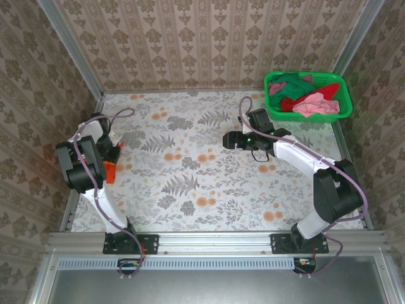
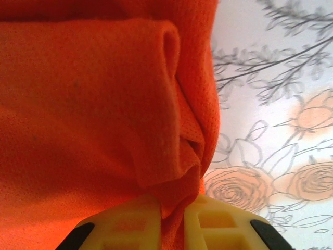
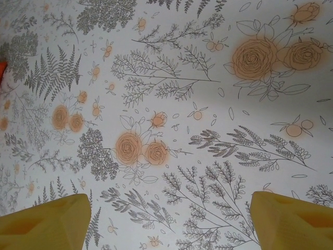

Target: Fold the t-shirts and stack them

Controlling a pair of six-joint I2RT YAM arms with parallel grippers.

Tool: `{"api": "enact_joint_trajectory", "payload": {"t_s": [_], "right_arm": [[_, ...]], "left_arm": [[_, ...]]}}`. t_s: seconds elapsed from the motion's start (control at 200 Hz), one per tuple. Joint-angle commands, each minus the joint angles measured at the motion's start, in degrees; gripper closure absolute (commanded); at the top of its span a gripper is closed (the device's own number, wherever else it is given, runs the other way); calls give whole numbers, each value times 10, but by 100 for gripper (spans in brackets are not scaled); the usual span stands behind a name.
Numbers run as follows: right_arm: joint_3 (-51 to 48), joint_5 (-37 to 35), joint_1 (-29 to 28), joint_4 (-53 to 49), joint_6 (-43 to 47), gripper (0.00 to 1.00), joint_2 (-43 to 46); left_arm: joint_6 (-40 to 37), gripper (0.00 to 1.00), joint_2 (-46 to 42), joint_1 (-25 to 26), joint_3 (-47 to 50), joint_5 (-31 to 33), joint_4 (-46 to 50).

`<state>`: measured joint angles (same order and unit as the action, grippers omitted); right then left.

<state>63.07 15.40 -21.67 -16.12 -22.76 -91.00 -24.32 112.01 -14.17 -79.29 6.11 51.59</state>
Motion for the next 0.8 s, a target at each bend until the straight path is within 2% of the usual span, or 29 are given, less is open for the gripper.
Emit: {"api": "enact_joint_trajectory", "payload": {"t_s": [0.0,0.12,0.225,0.27,0.465,0.545,0.67,0.795], "right_arm": [[23,-15,-4,10,-15,19,-14],[35,-15,-8,5,-12,19,-20],[37,-36,-8,-2,-5,18,-12],[36,-51,-8,-4,-3,17,-4],[10,-142,3,7,23,0,52],[-18,-169,19,26,31,0,82],[-77,-221,53,64,38,0,137],[-181,-301,83,151,78,0,185]], "left_arm": [[-14,84,0,-19,-10,-16,6],[5,80,-19,-12,-3,-37,-6],[54,67,-59,-10,25,-77,-52],[76,56,-79,-10,32,-95,-68],[195,20,-218,0,113,-182,-193],[243,1,-286,14,167,-186,-257],[287,0,-396,49,259,-130,-348],[306,0,-475,69,385,-113,-460]]}}
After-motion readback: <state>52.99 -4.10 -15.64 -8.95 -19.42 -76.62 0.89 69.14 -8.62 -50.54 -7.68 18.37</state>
